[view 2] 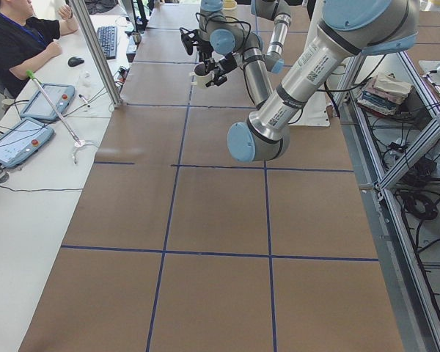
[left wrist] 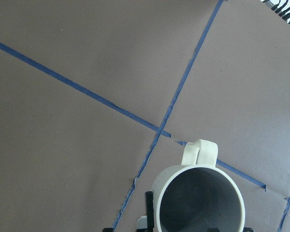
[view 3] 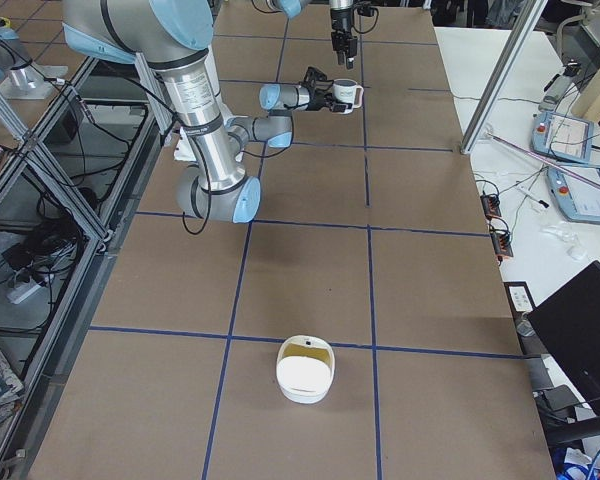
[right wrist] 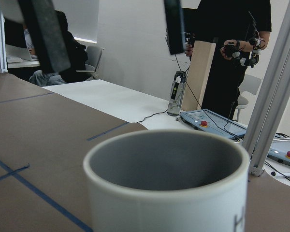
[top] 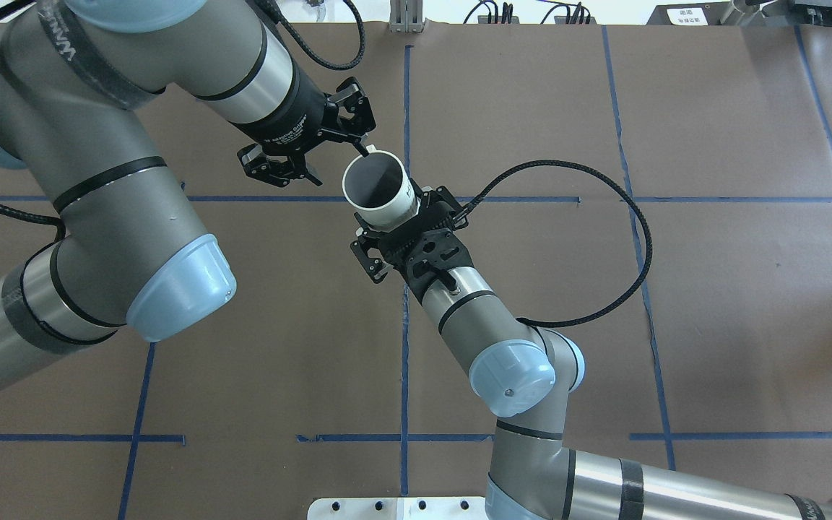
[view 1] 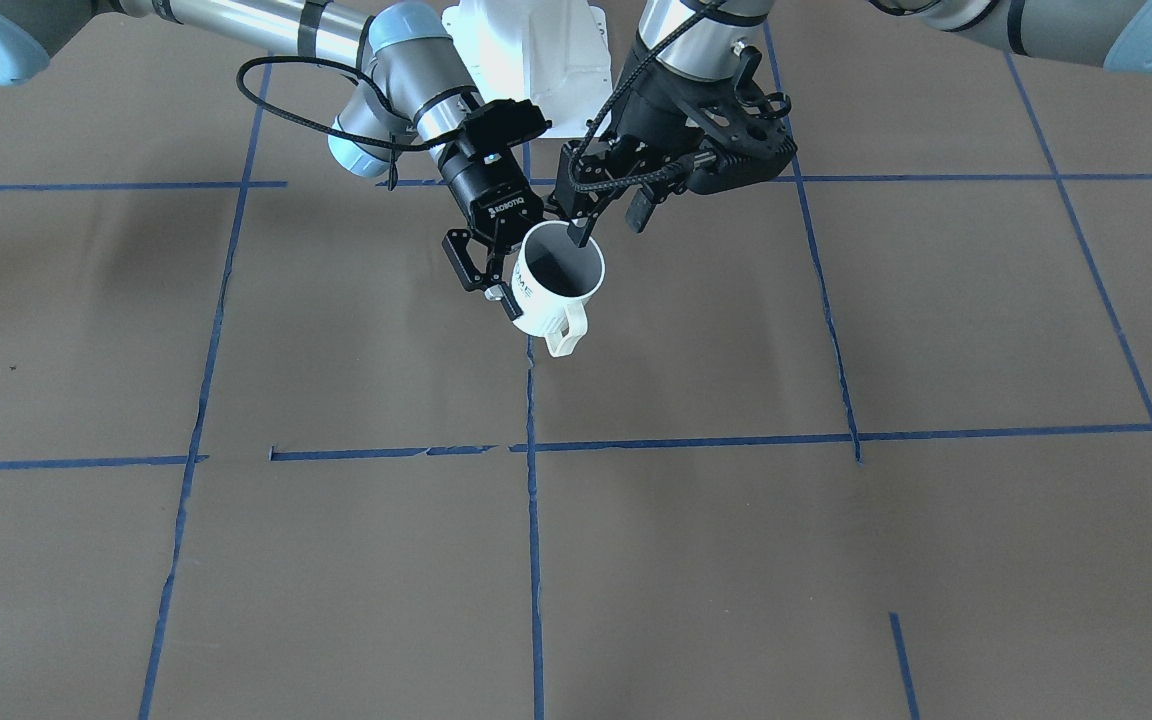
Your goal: Left arm hands cup to right arm to dump lemon
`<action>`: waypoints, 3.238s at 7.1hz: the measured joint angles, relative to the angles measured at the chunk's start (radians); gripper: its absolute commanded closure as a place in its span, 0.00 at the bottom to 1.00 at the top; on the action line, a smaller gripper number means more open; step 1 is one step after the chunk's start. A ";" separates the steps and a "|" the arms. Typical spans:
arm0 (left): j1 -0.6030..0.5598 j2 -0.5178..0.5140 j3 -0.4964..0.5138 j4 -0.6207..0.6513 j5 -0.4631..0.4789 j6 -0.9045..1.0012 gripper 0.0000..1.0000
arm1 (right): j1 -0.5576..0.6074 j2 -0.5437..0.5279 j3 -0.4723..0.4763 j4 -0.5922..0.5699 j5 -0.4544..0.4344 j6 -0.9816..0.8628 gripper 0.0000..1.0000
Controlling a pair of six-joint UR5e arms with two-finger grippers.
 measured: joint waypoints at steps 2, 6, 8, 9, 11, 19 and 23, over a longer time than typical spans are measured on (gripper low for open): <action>0.002 0.012 0.001 0.001 0.001 0.001 0.39 | -0.008 -0.002 0.023 0.003 0.001 -0.001 0.73; 0.009 0.045 -0.004 0.001 0.000 0.006 0.40 | -0.010 -0.004 0.029 0.004 -0.004 -0.003 0.70; 0.015 0.043 -0.005 0.000 0.000 0.004 0.41 | -0.011 0.001 0.028 0.002 -0.004 -0.017 0.69; 0.018 0.041 -0.004 0.000 0.000 0.003 0.41 | -0.013 0.006 0.029 0.001 -0.005 -0.041 0.68; 0.023 0.039 0.000 0.000 0.001 0.002 0.44 | -0.017 0.011 0.031 -0.001 -0.006 -0.077 0.67; 0.057 0.049 -0.014 0.002 0.006 0.003 0.55 | -0.018 0.015 0.034 0.001 -0.006 -0.136 0.66; 0.059 0.065 -0.017 0.002 0.007 0.006 0.58 | -0.018 0.013 0.034 0.002 -0.006 -0.134 0.65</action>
